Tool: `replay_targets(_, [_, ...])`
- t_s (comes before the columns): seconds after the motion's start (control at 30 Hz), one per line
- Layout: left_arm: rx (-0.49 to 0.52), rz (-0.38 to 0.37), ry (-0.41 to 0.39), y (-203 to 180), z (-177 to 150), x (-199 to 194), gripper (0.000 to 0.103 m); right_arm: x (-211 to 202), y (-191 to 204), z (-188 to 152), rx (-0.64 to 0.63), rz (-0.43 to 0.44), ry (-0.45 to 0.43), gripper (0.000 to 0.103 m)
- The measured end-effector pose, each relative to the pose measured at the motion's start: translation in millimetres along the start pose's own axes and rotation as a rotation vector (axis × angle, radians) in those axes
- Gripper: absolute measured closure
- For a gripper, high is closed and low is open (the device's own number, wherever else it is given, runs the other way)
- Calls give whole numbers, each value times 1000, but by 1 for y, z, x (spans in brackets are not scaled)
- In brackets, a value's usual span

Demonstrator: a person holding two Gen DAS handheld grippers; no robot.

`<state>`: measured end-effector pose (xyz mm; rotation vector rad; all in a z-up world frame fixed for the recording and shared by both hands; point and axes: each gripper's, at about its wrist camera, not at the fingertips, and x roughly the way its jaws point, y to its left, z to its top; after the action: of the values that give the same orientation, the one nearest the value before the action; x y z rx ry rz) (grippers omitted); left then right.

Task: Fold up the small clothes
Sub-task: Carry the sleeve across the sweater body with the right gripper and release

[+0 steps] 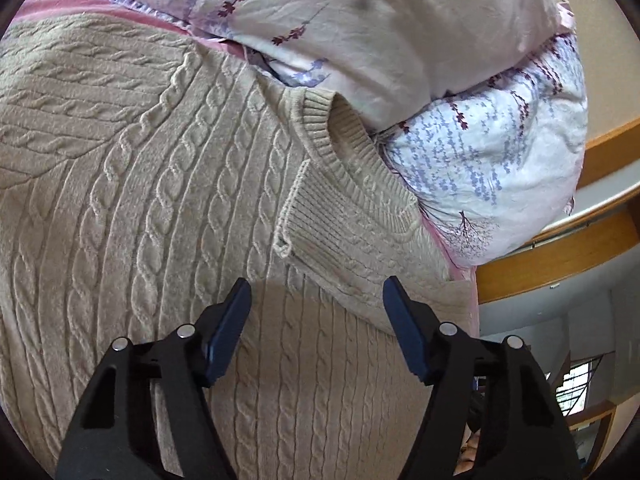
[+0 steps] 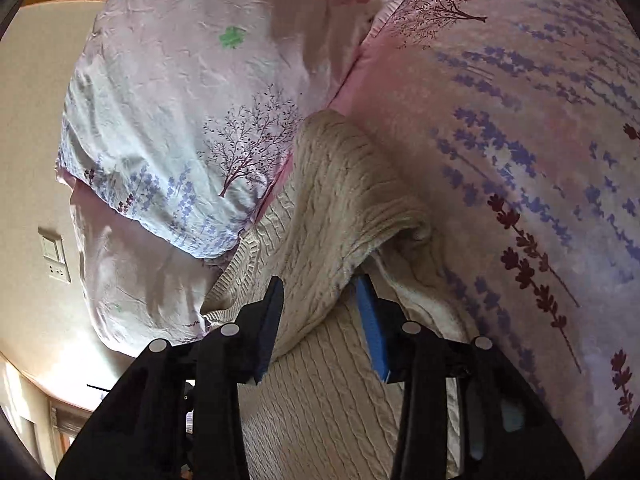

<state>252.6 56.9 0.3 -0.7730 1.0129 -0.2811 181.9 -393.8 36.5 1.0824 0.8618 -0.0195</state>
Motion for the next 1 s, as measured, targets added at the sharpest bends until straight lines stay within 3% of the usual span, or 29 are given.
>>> replay_targets(0.13, [-32,9,-30,3,8,3,48,15,-1,1,12,-27,-41,69])
replay_targets(0.37, [-49,10,-40,7,25,18,95,6,-5,12,-38,-56,-129,93])
replay_targets(0.57, [26,-29,-139,-1,31,-15,97,-10,22,-2,-165,81,-164,94])
replay_targets(0.63, [61,6,-182,1,33,-25,97,0,23,-8,-193,34,-126,94])
replay_targets(0.7, [57,43,-184,11,35,-27,97,16,16,-13,-172,-36,-64,94])
replay_targets(0.8, [36,78,-165,25,35,-20,98,25,0,-17,-99,-27,-15,93])
replay_targets(0.93, [52,95,-135,30,32,-14,97,17,-9,-6,-12,23,-57,87])
replay_targets(1.0, [65,102,-136,29,31,-11,97,8,-12,-1,-10,36,-122,95])
